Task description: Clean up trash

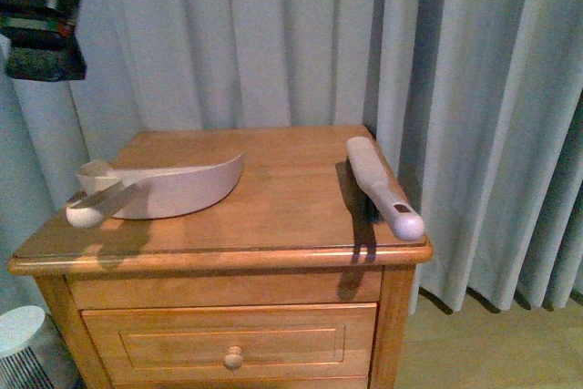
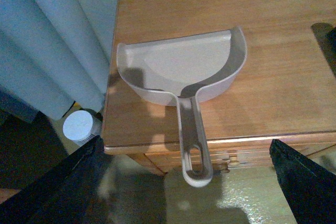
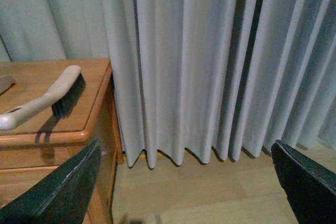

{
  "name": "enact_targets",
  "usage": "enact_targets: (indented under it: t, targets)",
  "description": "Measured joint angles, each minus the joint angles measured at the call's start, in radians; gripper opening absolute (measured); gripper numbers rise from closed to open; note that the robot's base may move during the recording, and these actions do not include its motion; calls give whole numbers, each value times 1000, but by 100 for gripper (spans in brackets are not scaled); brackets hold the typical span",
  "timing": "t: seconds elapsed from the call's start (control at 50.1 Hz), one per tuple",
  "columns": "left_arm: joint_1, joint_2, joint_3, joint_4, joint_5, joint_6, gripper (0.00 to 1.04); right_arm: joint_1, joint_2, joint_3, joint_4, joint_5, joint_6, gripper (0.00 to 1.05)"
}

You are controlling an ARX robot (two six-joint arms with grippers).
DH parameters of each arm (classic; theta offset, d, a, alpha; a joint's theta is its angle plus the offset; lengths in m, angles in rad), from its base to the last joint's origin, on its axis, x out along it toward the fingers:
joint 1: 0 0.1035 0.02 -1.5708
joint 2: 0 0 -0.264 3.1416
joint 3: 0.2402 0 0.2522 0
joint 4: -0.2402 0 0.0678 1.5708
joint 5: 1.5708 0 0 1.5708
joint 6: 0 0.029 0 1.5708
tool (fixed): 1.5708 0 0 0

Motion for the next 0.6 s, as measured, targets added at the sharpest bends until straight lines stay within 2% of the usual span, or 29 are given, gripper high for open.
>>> enact_targets:
  t: [0.14,0.599]
  targets:
    - [-16,164,100,-24,-49,-1,97,0,0,0,0,0,0,97]
    - [18,454,204,-25,-71,18,97,0,0,0,0,0,0,97]
